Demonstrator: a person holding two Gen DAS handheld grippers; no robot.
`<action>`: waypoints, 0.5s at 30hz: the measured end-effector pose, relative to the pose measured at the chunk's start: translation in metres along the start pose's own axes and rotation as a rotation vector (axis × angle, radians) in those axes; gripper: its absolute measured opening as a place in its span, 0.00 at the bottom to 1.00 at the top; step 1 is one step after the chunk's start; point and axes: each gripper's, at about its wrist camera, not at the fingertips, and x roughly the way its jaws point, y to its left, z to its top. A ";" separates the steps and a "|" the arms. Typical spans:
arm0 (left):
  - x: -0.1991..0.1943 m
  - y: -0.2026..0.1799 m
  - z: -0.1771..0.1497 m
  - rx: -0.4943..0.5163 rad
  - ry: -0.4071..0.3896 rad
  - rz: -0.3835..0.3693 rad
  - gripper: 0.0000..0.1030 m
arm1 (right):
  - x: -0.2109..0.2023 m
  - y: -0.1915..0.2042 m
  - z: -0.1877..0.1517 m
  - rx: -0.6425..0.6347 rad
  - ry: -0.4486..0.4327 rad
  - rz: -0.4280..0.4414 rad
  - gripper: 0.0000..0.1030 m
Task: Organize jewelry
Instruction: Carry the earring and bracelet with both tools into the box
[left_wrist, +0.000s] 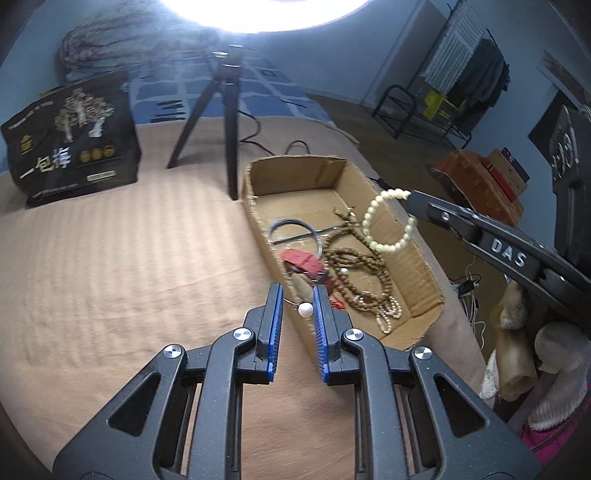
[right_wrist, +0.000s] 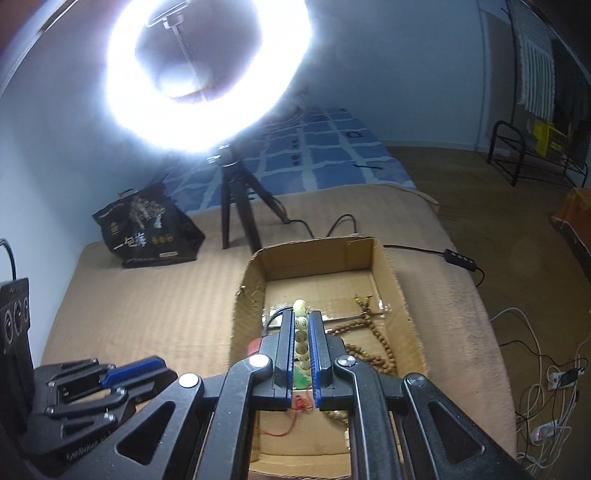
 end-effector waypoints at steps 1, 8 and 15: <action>0.002 -0.005 0.000 0.007 0.003 -0.005 0.14 | 0.001 -0.003 0.000 0.006 -0.001 0.002 0.05; 0.017 -0.025 -0.002 0.037 0.022 -0.023 0.14 | 0.011 -0.016 -0.001 0.041 0.009 0.005 0.05; 0.027 -0.035 -0.006 0.064 0.035 -0.016 0.14 | 0.020 -0.028 -0.003 0.063 0.021 -0.002 0.05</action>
